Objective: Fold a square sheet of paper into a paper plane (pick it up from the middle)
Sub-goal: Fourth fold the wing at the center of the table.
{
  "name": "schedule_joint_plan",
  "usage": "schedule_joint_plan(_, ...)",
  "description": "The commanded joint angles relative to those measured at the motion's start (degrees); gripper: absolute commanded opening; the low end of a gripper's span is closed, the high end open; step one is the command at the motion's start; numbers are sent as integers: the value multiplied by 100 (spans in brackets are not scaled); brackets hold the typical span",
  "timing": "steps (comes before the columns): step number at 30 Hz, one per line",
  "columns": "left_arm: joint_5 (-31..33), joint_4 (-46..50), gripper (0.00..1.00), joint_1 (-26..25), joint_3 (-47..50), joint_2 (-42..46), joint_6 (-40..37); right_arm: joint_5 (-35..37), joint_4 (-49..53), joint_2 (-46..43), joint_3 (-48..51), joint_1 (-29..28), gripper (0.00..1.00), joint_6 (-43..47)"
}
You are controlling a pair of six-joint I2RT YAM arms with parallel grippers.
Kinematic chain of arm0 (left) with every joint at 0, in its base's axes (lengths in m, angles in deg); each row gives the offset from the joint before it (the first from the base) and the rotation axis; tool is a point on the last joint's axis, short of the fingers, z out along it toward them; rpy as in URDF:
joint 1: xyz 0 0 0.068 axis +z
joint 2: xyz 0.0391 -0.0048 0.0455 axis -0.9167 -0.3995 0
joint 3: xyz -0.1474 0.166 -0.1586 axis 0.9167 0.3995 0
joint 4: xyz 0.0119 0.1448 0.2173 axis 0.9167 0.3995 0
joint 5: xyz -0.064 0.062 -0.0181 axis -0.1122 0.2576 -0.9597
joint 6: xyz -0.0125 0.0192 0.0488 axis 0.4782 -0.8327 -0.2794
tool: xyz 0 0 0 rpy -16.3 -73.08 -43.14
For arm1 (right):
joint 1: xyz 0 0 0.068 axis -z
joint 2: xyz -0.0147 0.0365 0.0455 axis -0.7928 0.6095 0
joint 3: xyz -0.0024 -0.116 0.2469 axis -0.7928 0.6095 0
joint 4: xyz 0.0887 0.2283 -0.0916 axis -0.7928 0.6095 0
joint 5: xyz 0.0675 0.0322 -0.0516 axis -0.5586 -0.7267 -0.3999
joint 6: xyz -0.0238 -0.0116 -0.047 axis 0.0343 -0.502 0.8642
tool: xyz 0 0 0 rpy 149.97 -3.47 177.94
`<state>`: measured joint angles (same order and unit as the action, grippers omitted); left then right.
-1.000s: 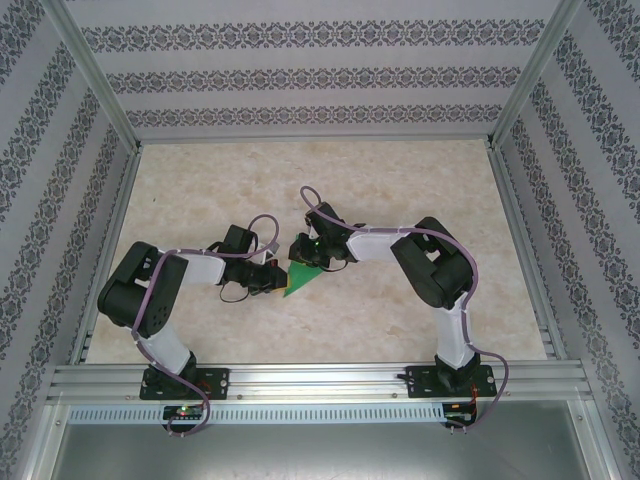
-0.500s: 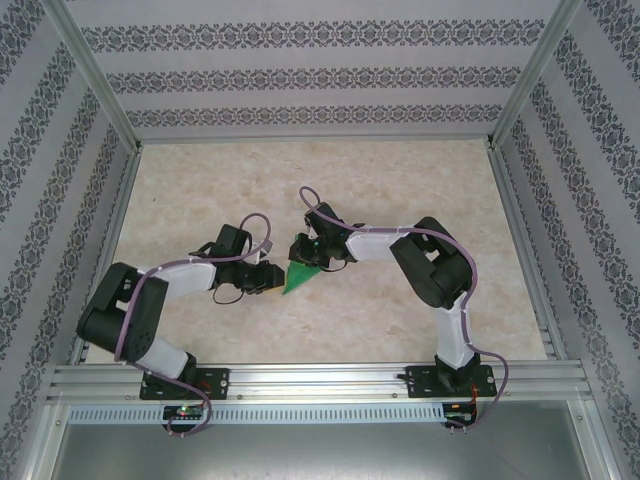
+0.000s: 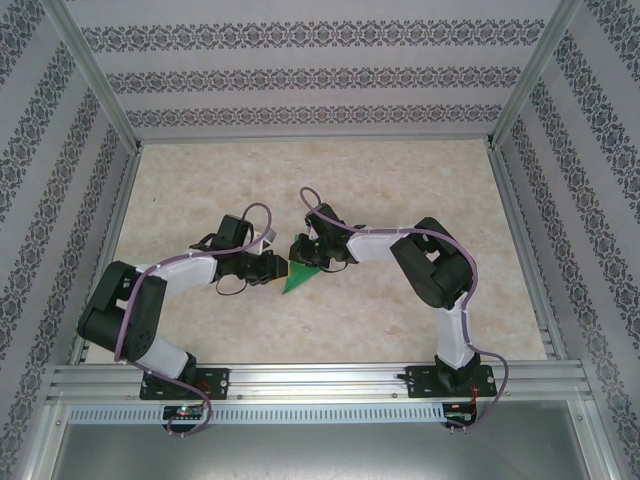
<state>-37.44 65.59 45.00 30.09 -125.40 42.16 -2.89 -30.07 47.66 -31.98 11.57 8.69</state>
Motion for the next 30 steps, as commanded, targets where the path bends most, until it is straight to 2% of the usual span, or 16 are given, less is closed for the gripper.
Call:
schedule_joint_plan(1,-357,-311,21,-24,-181,-257,126,381,407,363,250,-134,14,155)
schedule_joint_plan(11,-461,-47,20,-50,-118,-982,-92,404,413,350,267,-139,14,147)
schedule_joint_plan(18,-503,70,19,-207,-92,-1177,-150,416,434,372,258,-144,14,151)
schedule_joint_plan(30,17,475,12,-250,332,-1115,-214,496,535,373,241,-146,14,171)
